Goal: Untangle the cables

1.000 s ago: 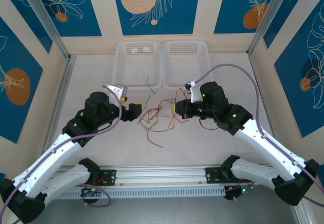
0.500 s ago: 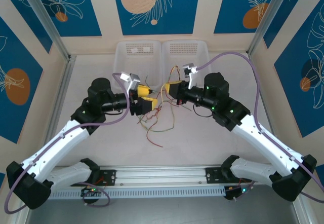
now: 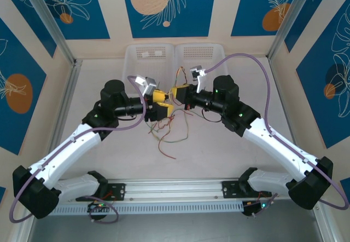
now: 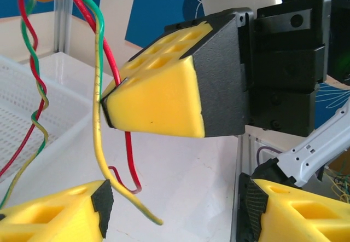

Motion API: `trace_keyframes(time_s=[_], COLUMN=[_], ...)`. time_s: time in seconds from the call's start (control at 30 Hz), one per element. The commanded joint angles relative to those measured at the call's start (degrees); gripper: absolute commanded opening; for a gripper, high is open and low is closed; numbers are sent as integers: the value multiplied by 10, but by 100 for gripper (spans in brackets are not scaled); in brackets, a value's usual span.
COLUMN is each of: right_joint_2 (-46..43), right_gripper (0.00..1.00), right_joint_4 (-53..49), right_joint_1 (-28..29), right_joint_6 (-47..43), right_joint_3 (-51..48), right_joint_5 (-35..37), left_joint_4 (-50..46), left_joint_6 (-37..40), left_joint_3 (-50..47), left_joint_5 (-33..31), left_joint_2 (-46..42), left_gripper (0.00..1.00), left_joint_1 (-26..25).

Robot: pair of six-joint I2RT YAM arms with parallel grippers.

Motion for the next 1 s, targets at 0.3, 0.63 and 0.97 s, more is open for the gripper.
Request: trace_keyframes(time_s=[0.3, 0.63, 0.97], right_joint_2=[-12, 2, 9], right_gripper=[0, 0, 0], right_joint_4=[25, 56, 60], right_joint_1=[3, 6, 8], right_joint_6=[-5, 20, 17], right_joint_3=[15, 7, 7], right_joint_5=[-15, -57, -72], left_joint_4=[-4, -6, -14], left_joint_6=[38, 42, 50], left_joint_3=[0, -7, -14], left_joint_5=[-77, -111, -132], left_joint_2=[-17, -26, -33], left_gripper=[23, 36, 11], left_joint_1=[0, 0, 0])
